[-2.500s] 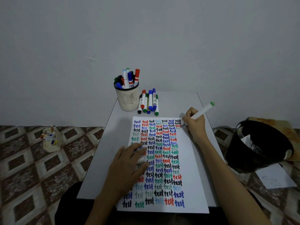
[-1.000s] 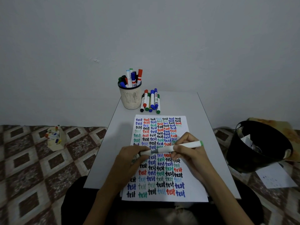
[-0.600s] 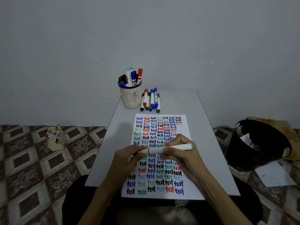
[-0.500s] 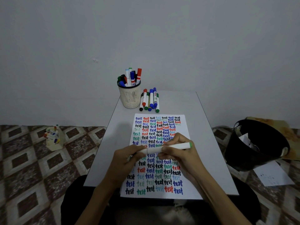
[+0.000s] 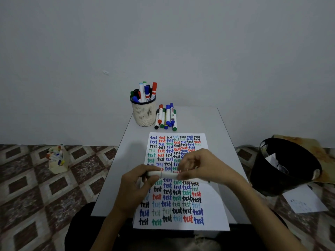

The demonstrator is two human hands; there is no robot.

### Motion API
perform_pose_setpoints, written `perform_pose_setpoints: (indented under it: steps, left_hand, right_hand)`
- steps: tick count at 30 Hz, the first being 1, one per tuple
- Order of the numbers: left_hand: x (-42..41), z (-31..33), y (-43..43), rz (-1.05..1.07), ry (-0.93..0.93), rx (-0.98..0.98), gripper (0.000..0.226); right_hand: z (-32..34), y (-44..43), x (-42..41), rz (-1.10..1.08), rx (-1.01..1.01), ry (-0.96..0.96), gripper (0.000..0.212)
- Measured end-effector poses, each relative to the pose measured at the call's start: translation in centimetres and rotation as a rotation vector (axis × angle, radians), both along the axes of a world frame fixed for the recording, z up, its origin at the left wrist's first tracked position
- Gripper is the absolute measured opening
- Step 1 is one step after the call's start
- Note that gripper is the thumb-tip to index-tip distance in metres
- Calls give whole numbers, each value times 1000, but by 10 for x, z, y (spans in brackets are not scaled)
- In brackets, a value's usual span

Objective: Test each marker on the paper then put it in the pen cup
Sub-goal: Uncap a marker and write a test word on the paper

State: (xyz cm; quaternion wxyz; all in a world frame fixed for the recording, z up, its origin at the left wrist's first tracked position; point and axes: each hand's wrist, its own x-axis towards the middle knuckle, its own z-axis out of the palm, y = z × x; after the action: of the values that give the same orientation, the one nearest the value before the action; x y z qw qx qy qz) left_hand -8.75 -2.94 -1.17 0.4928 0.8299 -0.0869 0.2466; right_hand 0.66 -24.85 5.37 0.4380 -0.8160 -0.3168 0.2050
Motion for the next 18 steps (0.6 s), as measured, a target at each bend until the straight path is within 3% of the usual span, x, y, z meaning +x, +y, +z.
perform_pose_setpoints:
  steps: [4,7,9,14,18]
  left_hand:
    - [2,-6,2,92,64,-51,29]
    - [6,-10,4,209,130,-8,46]
    - [9,-15,5,264,164,124,55]
    - [13,-18,0,270,334,410,81]
    - [15,-17,-2,289,436,535,83]
  right_hand:
    - [-5,34,5,113,-287,-329,25]
    - [0,51,27,41,-345,-462,25]
    - [7,64,49,-106,-220,-458,26]
    - [41,105,100,-438,313,-497,12]
    - [63,141,128,-554,572,-499,12]
